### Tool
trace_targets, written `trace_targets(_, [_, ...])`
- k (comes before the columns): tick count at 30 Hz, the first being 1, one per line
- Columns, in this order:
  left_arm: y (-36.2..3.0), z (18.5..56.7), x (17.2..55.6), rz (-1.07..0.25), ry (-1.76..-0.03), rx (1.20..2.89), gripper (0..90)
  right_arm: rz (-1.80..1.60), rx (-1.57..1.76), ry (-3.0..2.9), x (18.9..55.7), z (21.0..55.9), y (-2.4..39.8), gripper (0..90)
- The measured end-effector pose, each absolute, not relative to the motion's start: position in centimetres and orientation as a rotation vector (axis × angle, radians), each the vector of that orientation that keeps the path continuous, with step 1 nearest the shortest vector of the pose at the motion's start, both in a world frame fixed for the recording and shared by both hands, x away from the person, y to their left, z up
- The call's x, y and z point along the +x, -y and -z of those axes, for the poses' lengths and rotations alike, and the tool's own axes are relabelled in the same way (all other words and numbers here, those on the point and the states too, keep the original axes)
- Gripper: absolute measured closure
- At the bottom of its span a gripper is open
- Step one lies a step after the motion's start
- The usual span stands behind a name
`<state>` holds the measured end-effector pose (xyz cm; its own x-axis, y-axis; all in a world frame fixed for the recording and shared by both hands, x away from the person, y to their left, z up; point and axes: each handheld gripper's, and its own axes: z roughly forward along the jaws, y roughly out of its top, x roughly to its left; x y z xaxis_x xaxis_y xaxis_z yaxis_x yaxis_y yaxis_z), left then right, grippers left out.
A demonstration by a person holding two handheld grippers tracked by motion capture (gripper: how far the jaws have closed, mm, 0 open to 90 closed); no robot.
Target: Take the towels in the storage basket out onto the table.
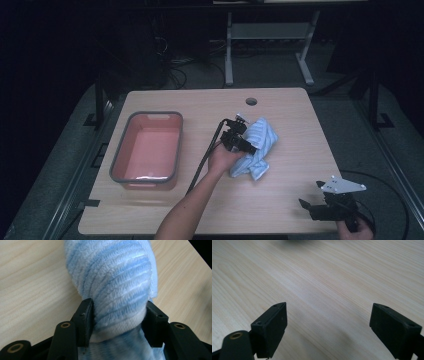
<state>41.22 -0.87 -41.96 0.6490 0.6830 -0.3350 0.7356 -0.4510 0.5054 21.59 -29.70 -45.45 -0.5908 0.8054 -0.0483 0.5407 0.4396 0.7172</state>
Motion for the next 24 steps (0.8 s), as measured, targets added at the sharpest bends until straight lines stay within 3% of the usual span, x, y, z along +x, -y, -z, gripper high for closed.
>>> trace_targets(5, [-0.1,41.4,40.7,0.097,-1.095,2.21,38.1,-0.94,1.146,-2.306,21.5,45.4,29.6,13.9])
trace_targets(24, [-5.1,39.4,37.1,0.049,-1.015,2.132,36.5,-0.918,1.158,-2.305,21.4,45.5,29.5,13.9])
